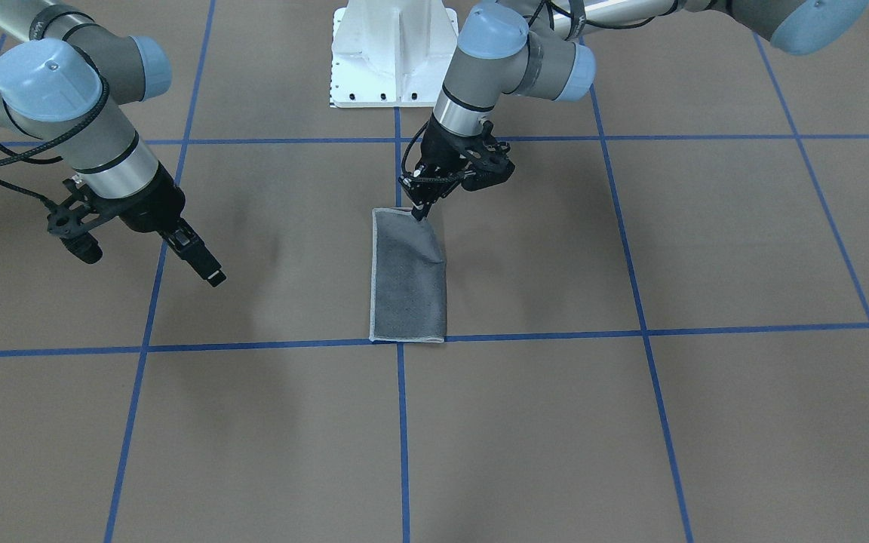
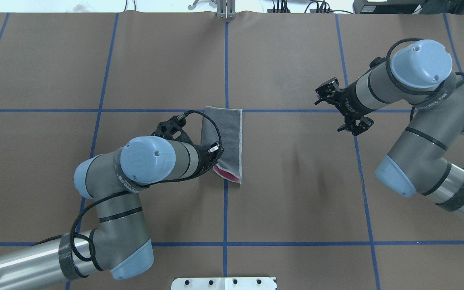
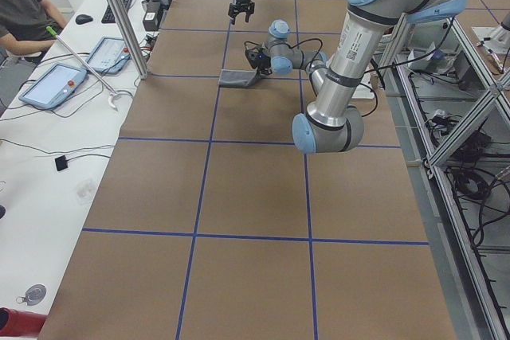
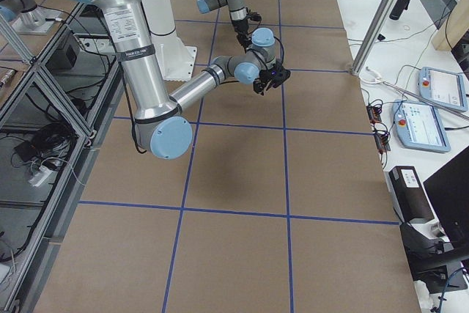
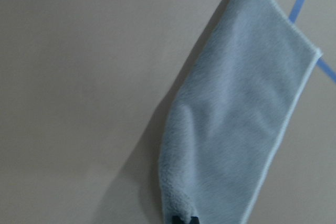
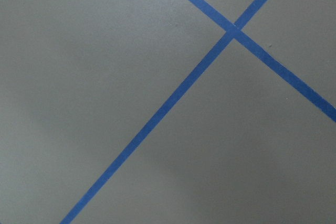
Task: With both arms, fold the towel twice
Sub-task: 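Lift the near end and fold it over toward the strip's far end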
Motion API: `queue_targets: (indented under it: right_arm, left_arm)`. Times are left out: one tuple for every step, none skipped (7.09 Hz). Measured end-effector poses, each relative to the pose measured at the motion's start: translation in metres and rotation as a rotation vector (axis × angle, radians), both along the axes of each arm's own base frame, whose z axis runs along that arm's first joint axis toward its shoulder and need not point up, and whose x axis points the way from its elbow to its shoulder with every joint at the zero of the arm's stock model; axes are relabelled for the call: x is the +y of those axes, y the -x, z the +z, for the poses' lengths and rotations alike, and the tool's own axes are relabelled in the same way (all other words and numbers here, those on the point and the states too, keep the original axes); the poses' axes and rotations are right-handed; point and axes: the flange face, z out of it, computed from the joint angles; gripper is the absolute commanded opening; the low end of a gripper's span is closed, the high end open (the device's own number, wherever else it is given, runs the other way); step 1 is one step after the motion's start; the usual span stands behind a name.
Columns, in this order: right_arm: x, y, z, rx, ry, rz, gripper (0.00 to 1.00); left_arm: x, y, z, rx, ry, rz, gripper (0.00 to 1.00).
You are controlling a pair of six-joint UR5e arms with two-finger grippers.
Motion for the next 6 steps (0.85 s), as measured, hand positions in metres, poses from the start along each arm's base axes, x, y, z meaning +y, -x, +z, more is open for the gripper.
queue_targets:
  right_arm:
    - [-0.001,-0.002,0.002,0.002,0.001,0.002,1.00]
    - [-0.002,-0.004,0.004,0.005,0.003,0.005,1.00]
    - [-0.003,-0.005,0.005,0.006,0.004,0.008,1.00]
    - [-0.004,-0.006,0.006,0.008,0.005,0.009,1.00]
    - [-0.004,-0.006,0.006,0.009,0.007,0.009,1.00]
    - [-0.005,-0.006,0.007,0.009,0.007,0.010,1.00]
  left_arm:
    - [-0.022,0.004,-0.012,0.006,-0.004,-0.030,0.00]
    - [-0.043,0.002,-0.023,0.007,-0.006,-0.056,0.00]
    - [-0.062,0.001,-0.029,0.002,-0.005,-0.077,0.00]
    - [-0.078,0.000,-0.026,-0.009,-0.001,-0.094,0.00]
    - [-0.094,0.001,-0.020,-0.021,0.002,-0.111,0.00]
    - [-0.107,0.002,-0.015,-0.031,0.004,-0.124,0.00]
